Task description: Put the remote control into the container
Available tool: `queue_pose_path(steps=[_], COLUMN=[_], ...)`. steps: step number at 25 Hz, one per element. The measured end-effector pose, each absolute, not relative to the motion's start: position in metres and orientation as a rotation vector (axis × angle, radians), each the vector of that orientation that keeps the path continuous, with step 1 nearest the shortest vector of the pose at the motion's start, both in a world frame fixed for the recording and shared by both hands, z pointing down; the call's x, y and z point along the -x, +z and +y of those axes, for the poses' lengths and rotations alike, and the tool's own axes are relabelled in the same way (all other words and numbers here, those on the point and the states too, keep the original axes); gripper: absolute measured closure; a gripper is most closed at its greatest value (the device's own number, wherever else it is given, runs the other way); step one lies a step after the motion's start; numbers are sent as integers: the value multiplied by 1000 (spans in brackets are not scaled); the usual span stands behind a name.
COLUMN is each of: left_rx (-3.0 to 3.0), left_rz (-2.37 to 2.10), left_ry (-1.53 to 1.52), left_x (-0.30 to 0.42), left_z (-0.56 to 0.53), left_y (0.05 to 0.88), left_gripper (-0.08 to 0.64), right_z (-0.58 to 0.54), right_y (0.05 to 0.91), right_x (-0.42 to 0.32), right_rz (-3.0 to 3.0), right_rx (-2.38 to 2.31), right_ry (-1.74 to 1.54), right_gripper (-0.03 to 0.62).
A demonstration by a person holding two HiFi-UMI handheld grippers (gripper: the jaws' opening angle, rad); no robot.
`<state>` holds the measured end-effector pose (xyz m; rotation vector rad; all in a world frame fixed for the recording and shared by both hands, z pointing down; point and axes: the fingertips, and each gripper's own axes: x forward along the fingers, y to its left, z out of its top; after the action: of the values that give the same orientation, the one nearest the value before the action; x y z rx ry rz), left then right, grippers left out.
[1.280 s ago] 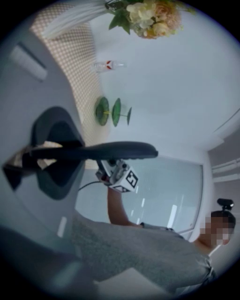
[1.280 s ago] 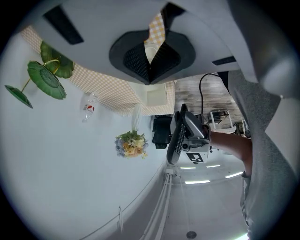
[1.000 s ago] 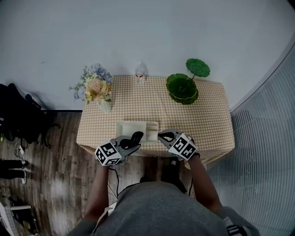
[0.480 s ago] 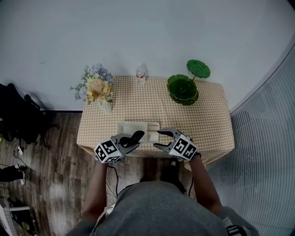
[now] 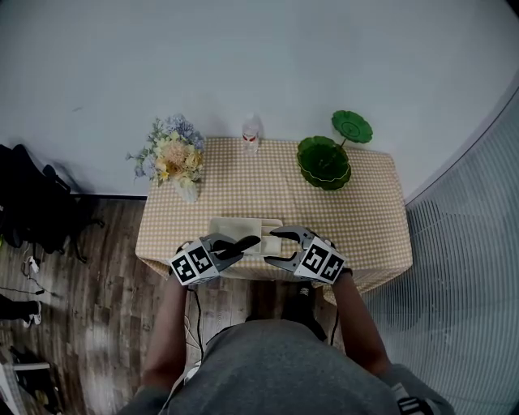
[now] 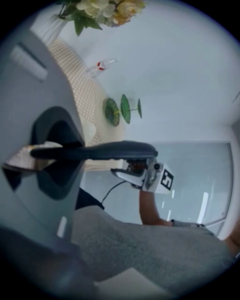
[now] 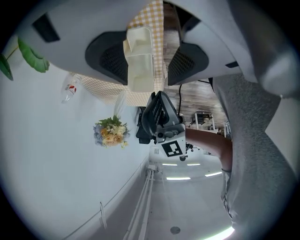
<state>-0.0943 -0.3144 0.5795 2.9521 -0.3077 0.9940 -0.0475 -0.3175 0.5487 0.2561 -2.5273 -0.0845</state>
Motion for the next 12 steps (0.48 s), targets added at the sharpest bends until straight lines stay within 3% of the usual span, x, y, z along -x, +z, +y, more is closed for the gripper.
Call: queue_pose_path(steps=[12], left_rx=[-2909], left_rz=[-125], left_ry=[1390], left_x=[87], left_z=[-292], left_y=[618], left_gripper=[505], right_z=[-294], right_y=[551], right_x=[73], right_rz=[-2531], right_rx=[-128], right_ry=[-124], right_gripper=[343])
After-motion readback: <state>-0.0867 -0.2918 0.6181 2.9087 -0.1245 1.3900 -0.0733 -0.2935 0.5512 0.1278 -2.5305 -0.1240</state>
